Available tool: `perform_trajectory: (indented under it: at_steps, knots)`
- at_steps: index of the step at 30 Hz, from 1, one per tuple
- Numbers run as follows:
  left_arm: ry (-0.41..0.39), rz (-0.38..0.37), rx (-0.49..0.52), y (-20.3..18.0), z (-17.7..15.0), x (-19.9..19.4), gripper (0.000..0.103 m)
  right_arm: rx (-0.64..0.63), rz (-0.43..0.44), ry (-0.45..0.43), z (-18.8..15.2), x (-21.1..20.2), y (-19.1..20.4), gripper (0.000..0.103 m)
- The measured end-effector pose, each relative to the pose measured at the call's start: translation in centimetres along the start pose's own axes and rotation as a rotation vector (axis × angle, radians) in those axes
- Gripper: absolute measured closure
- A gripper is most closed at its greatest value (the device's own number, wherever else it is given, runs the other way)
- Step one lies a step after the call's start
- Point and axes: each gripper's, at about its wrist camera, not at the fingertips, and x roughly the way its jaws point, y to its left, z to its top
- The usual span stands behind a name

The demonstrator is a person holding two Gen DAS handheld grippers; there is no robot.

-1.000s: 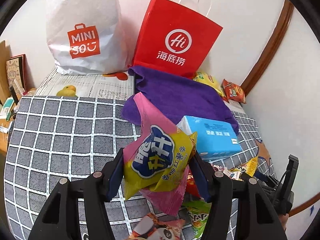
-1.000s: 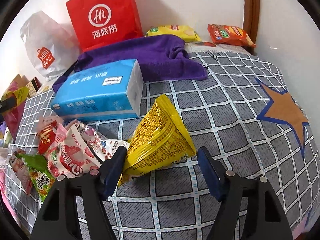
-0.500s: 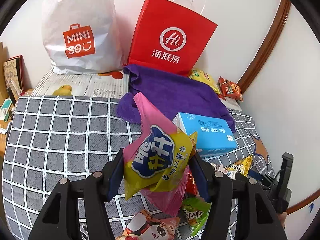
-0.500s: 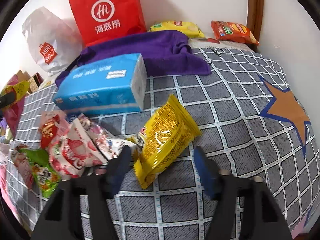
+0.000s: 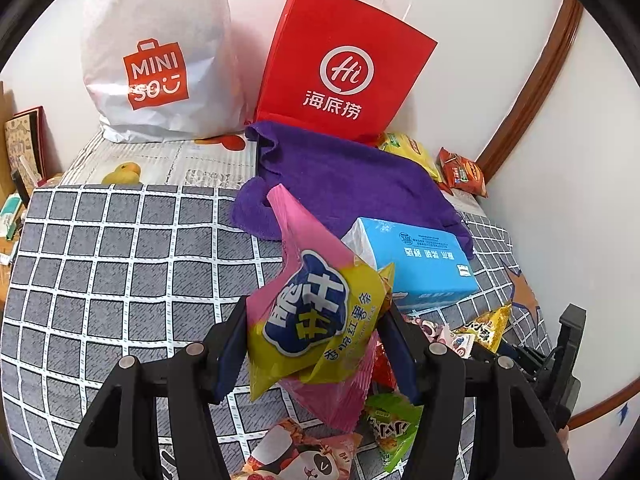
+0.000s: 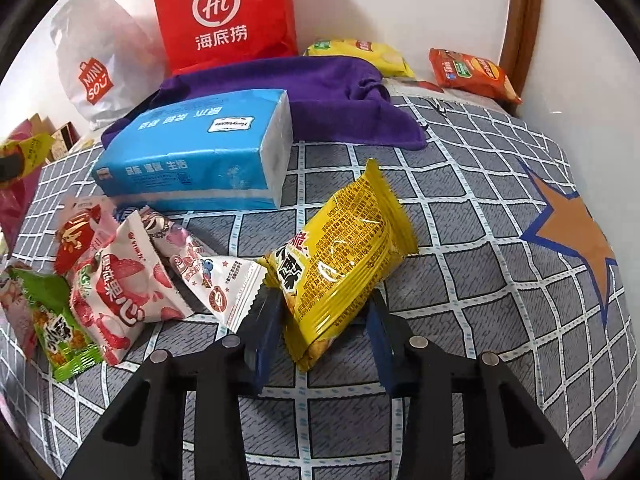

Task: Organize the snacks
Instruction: 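Grasp pink-yellow chip bag with left tool while right tool grasps yellow packet, then carry both held bags up over the purple towel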

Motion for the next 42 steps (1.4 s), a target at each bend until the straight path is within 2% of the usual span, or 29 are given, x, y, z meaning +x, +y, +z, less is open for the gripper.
perform_trajectory:
  at_steps: [10,15,17,19,20,25,29,31,37,42]
  knots:
    - [-0.001,-0.011,-0.006,-0.1,0.0,0.1,0.044,0.014,0.055,-0.03,-0.3,-1.6,-0.4,0.063]
    - [0.003,-0.013,0.005,-0.3,0.1,0.1,0.044,0.022,0.069,-0.005,0.0,-1.2,-0.8,0.06]
    - [0.005,-0.01,0.009,-0.5,0.2,0.2,0.044,0.047,0.073,-0.005,0.1,-0.8,-1.3,0.042]
    - [0.008,-0.008,0.01,-0.6,0.2,0.4,0.044,0.085,0.079,-0.012,0.2,-0.5,-2.0,0.033]
    - [0.011,-0.007,0.012,-0.7,0.2,0.5,0.044,0.108,0.083,-0.016,0.3,-0.3,-2.3,0.032]
    - [0.017,0.001,0.025,-1.4,0.4,0.7,0.044,0.147,0.101,-0.023,1.2,0.8,-2.8,0.034]
    - [0.018,0.005,0.038,-1.9,0.7,0.7,0.044,0.102,0.105,-0.027,1.7,1.2,-2.2,0.054]
    - [0.018,0.003,0.042,-2.1,1.0,0.7,0.044,0.093,0.112,-0.029,1.8,0.9,-2.2,0.057]
    - [0.019,-0.009,0.052,-2.9,2.1,0.6,0.044,0.076,0.109,-0.078,2.8,-1.4,-2.6,0.059]
    - [0.026,-0.025,0.053,-3.8,3.6,0.8,0.044,0.064,0.117,-0.125,4.8,-3.9,-2.5,0.059]
